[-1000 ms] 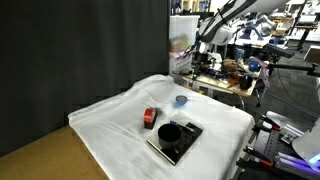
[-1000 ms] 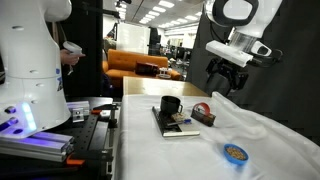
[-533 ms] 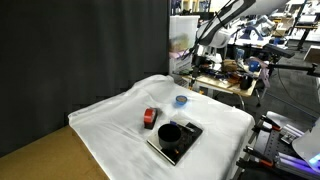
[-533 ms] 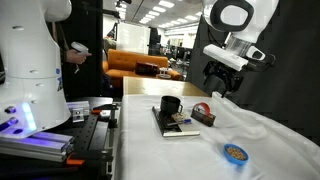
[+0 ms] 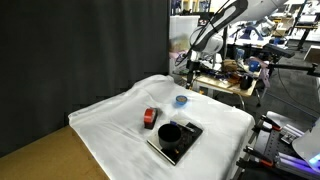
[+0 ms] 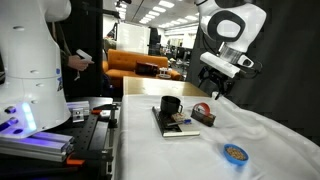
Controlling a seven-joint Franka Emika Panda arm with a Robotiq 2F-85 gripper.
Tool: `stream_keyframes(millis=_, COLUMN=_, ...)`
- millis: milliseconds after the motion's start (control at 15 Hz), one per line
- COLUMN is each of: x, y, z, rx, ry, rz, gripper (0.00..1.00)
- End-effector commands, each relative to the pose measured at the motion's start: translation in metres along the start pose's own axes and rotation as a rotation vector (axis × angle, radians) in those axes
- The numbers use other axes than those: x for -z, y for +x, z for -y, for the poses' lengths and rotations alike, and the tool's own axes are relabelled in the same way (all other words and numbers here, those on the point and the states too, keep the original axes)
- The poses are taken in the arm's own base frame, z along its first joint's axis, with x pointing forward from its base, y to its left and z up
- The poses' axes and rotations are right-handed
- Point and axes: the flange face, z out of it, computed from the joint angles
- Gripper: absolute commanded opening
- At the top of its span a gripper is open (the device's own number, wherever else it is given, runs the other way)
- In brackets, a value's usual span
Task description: Put the marker in the black mug cup
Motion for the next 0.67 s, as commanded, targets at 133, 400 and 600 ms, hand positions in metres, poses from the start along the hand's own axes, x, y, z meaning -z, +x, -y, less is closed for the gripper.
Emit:
stream_keyframes(millis=133, x=-0.025, y=-0.011, z=-0.011, rx=0.051, ry=-0.036, rz=0.127, gripper=1.0)
stream_keyframes(millis=400, x=-0.028, y=-0.001, z=-0.005, rx=0.108, ry=-0.047, rz=0.14, gripper=1.0)
stream_keyframes(millis=600, x=-0.022, y=0.015, z=0.01, rx=0.149, ry=-0.044, rz=0.112, gripper=1.0)
